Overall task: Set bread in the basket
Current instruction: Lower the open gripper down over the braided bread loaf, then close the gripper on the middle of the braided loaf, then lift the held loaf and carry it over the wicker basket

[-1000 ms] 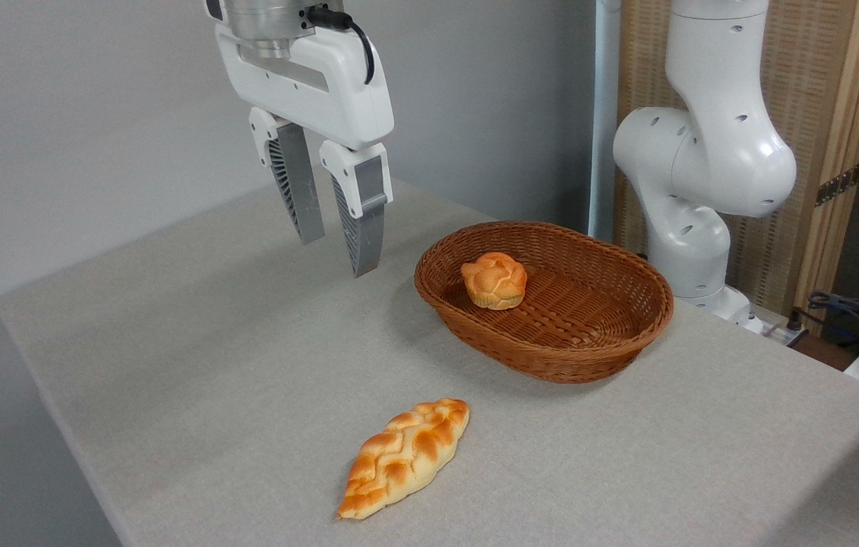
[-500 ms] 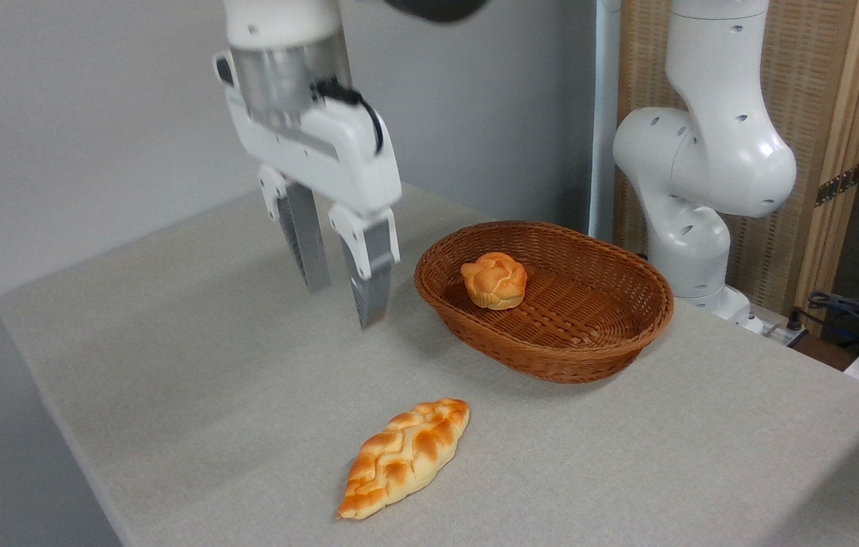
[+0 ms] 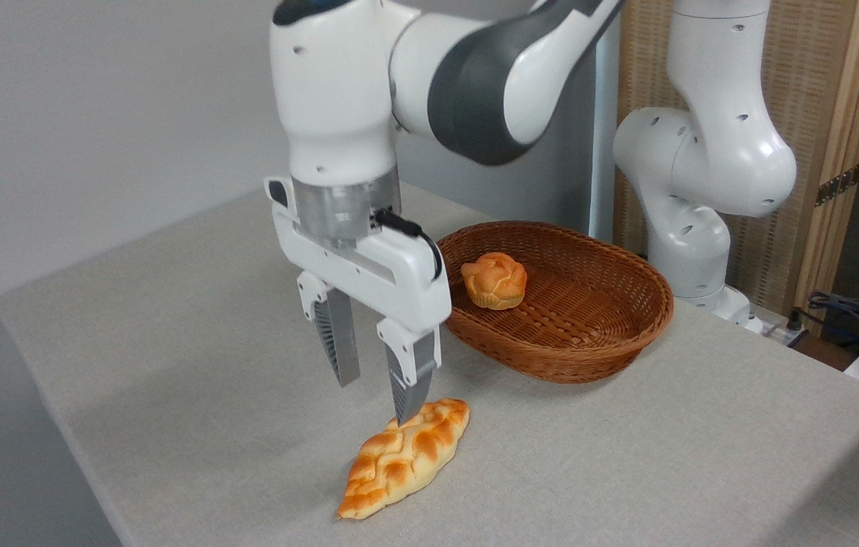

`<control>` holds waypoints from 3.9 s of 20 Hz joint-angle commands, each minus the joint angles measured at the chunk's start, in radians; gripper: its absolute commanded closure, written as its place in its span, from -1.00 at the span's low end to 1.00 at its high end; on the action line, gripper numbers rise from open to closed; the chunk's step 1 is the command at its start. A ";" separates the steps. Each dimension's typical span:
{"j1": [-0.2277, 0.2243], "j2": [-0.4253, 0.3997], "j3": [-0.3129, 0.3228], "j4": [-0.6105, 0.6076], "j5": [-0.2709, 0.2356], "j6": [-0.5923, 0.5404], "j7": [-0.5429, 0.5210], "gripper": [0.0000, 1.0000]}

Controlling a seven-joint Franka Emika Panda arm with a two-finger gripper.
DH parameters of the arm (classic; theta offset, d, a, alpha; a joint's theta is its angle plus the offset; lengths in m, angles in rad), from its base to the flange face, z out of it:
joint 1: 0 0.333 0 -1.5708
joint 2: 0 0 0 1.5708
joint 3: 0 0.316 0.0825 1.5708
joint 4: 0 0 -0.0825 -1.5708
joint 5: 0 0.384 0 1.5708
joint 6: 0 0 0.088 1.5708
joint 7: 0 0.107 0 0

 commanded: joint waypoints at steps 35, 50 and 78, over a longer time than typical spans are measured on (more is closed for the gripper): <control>-0.006 0.043 0.033 -0.142 0.051 0.139 0.106 0.42; -0.006 0.043 0.035 -0.141 0.051 0.138 0.112 0.67; -0.017 -0.624 0.050 -0.361 0.054 -0.470 0.255 0.46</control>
